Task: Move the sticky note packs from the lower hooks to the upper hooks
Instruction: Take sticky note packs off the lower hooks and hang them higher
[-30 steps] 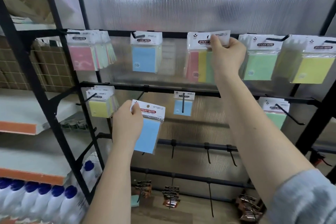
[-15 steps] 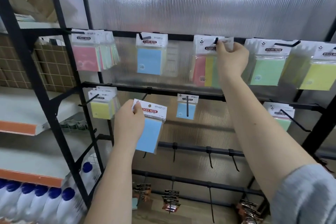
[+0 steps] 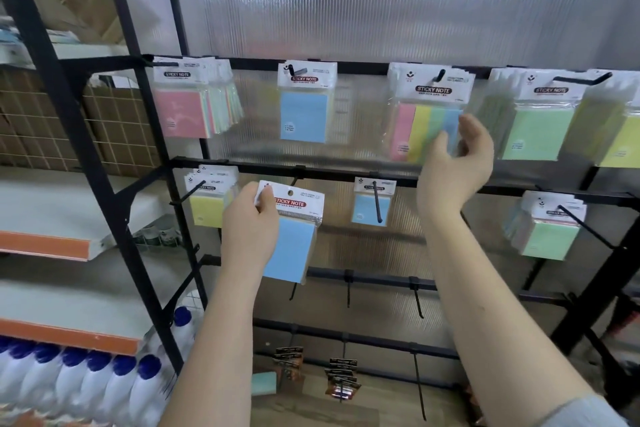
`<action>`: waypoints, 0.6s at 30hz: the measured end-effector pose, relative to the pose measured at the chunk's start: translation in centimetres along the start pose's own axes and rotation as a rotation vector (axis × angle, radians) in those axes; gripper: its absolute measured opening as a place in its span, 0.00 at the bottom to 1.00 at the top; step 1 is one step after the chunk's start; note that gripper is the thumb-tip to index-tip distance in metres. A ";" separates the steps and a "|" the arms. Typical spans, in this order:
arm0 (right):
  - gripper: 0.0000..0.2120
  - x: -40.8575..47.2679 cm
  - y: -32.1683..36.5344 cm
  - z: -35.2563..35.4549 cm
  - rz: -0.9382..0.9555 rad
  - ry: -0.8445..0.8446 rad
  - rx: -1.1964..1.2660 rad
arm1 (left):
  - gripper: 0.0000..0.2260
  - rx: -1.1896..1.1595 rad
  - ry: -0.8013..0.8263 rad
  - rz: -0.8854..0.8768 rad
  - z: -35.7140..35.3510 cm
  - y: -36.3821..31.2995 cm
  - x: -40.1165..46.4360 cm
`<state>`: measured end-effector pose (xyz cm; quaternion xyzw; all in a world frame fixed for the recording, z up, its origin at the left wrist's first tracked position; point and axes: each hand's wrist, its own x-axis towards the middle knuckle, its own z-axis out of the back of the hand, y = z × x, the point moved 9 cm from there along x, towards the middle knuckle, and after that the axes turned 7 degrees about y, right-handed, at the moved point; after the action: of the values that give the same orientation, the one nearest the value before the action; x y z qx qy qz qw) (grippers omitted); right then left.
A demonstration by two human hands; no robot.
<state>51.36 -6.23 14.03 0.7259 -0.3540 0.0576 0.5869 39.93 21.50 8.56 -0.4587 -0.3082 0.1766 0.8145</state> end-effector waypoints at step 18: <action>0.08 -2.7 -12.6 -3.8 -0.403 0.725 -0.457 | 0.13 -0.181 -0.341 -0.360 3.3 -9.3 6.0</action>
<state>57.97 -0.85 3.67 0.5656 0.0181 0.1128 0.8167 42.33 22.21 19.85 -0.4310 -0.5323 0.0754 0.7247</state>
